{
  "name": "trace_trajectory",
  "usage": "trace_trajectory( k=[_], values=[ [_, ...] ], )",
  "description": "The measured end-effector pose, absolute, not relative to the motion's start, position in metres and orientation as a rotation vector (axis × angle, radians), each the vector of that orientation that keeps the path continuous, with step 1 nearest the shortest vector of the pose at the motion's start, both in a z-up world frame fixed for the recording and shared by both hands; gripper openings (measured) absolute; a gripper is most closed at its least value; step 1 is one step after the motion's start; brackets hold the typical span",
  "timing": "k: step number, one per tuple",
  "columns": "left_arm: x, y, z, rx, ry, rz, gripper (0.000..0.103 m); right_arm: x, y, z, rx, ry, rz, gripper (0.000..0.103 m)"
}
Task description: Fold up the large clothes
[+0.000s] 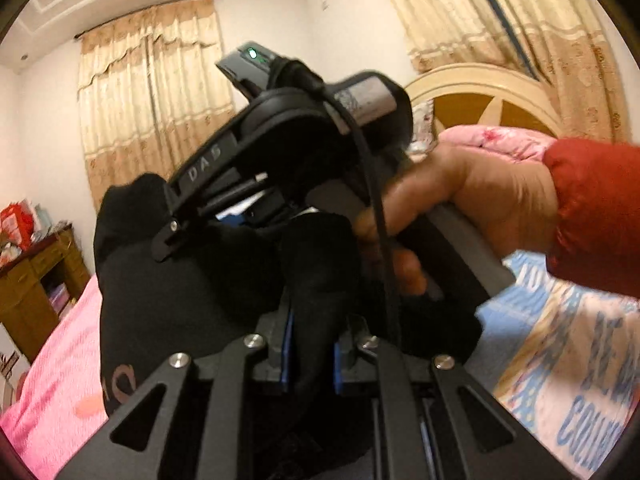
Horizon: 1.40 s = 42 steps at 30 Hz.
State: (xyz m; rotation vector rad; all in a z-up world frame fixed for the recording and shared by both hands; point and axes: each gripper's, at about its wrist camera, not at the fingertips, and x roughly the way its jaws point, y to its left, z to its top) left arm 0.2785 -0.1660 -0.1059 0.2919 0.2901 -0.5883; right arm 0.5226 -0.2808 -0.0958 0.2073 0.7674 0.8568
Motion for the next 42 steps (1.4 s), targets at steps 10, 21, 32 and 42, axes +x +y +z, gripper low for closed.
trace_trajectory(
  k=[10,21,32,42],
  values=[
    [0.272,-0.259,-0.081,0.296,0.293,-0.808,0.014,0.489,-0.403,-0.083,0.332,0.749,0.670,0.029],
    [0.257,-0.251,-0.107,0.288,0.527,-0.870,0.028,0.499,-0.438,-0.185,0.642,0.763,0.661,0.030],
    [0.306,-0.133,-0.007,0.029,0.444,-0.634,0.076,0.442,-0.471,-0.184,0.825,0.692,0.643,0.053],
    [0.399,-0.170,-0.080,0.104,0.572,-0.409,0.070,0.375,-0.449,-0.053,0.373,0.523,0.395,0.055]
  ],
)
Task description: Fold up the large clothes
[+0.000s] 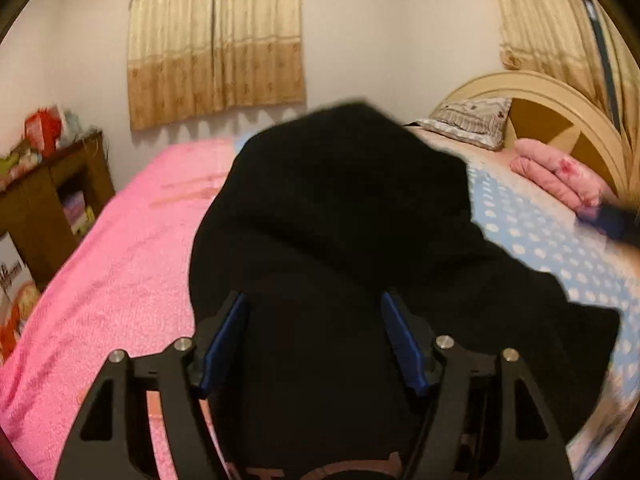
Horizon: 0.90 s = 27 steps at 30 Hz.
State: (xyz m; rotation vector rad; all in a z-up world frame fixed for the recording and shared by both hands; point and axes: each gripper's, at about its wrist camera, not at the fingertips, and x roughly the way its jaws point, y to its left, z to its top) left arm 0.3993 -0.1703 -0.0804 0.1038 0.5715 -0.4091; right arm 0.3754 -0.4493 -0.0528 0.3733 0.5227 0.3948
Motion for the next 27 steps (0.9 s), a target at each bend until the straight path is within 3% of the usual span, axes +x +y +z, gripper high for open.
trace_trajectory(
  k=[6,9,12,14,16,18,23,27],
  values=[
    [0.361,-0.221,-0.081,0.360,0.468,-0.505,0.070,0.442,-0.361,-0.019,0.196,0.574,0.476,0.055],
    [0.355,-0.221,-0.087,0.358,0.431,-0.533,0.071,0.493,-0.340,-0.046,0.141,0.684,0.484,0.055],
    [0.369,-0.203,-0.090,0.280,0.456,-0.594,0.071,0.534,-0.349,-0.109,0.166,0.845,0.440,0.053],
    [0.381,-0.201,-0.092,0.257,0.490,-0.615,0.071,0.542,-0.360,-0.136,0.231,0.846,0.420,0.053],
    [0.387,-0.208,-0.092,0.252,0.492,-0.633,0.079,0.541,-0.366,-0.142,0.247,0.797,0.403,0.053],
    [0.392,-0.216,-0.095,0.243,0.486,-0.641,0.079,0.543,-0.372,-0.149,0.255,0.784,0.390,0.053],
    [0.419,-0.226,-0.098,0.234,0.509,-0.619,0.083,0.583,-0.400,-0.187,0.409,0.912,0.286,0.053],
    [0.417,-0.212,-0.094,0.226,0.495,-0.616,0.084,0.563,-0.386,-0.169,0.259,0.844,0.191,0.052]
  ],
)
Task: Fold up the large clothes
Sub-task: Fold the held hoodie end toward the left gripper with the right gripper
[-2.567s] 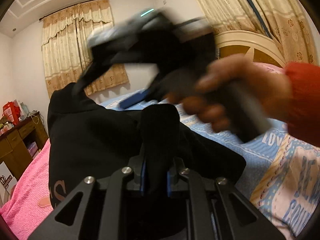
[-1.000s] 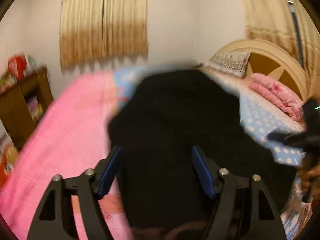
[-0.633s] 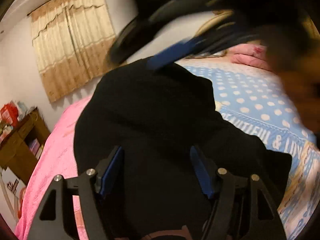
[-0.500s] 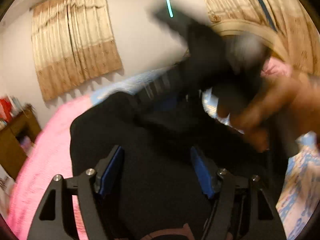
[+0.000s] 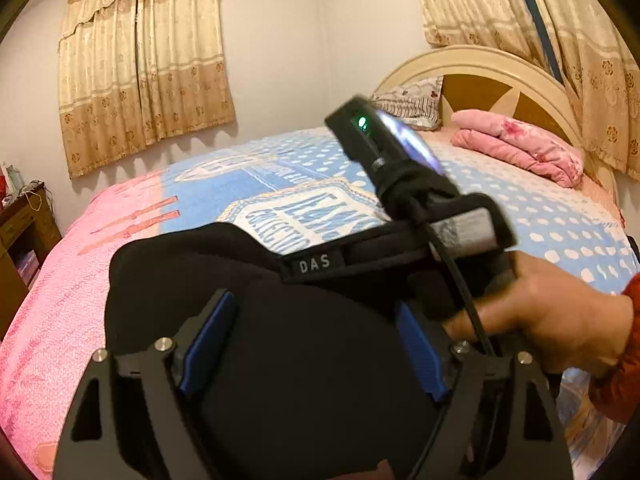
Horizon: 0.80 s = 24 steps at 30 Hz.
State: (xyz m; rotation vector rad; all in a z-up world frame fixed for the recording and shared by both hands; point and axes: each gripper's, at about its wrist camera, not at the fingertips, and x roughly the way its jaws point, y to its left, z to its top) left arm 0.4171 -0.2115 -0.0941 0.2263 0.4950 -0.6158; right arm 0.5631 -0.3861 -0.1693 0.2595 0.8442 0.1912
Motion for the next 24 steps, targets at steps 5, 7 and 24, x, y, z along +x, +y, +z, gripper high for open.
trace_trajectory(
  k=[5,7,24],
  values=[
    [0.406,-0.206,-0.099,0.253,0.482,-0.589,0.085,0.525,-0.407,-0.136,0.360,0.732,0.177,0.053],
    [0.409,-0.203,-0.099,0.229,0.487,-0.591,0.085,0.494,-0.419,-0.114,0.388,0.649,0.178,0.053],
    [0.370,-0.113,-0.056,0.170,0.535,-0.530,0.103,0.453,-0.421,-0.176,0.619,0.720,0.273,0.064]
  ],
)
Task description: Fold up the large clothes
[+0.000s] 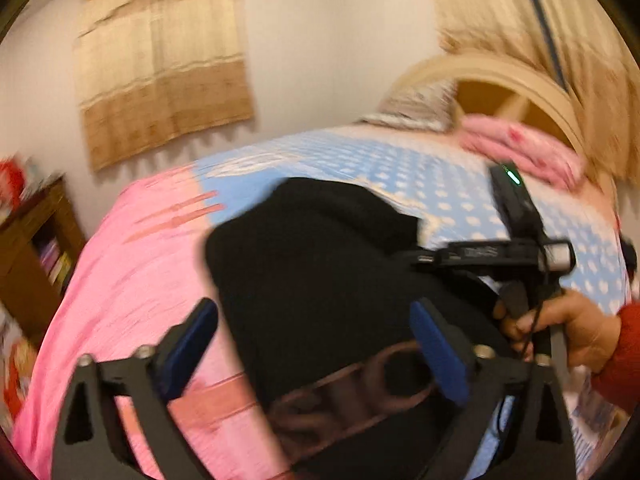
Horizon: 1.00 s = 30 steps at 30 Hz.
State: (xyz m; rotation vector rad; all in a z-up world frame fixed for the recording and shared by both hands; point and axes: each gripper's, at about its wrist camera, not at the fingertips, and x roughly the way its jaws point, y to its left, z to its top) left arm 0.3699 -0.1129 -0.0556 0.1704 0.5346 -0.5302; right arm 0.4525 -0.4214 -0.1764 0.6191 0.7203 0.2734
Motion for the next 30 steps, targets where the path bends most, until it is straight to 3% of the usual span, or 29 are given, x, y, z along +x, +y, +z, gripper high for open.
trace_trajectory(
  k=[6,9,11,18,22,26,30],
  values=[
    [0.415,-0.062,-0.071,-0.088,0.722,-0.407,0.103,0.455,-0.435,-0.164,0.723,0.773,0.322,0.071],
    [0.428,-0.077,-0.086,-0.084,0.745,-0.462,0.103,0.440,-0.460,-0.145,0.786,0.717,0.351,0.072],
    [0.432,-0.097,-0.097,-0.042,0.765,-0.487,0.103,0.431,-0.465,-0.137,0.736,0.706,0.339,0.078],
    [0.452,-0.101,-0.116,-0.218,0.872,-0.593,0.103,0.432,-0.452,-0.149,0.627,0.812,0.428,0.079],
    [0.445,-0.107,-0.110,-0.125,0.838,-0.603,0.103,0.449,-0.458,-0.181,0.721,0.862,0.477,0.093],
    [0.443,-0.118,-0.105,-0.067,0.823,-0.634,0.103,0.462,-0.465,-0.208,0.848,0.914,0.611,0.098],
    [0.441,-0.123,-0.108,-0.066,0.785,-0.641,0.103,0.475,-0.446,-0.204,0.752,0.940,0.718,0.102]
  ],
)
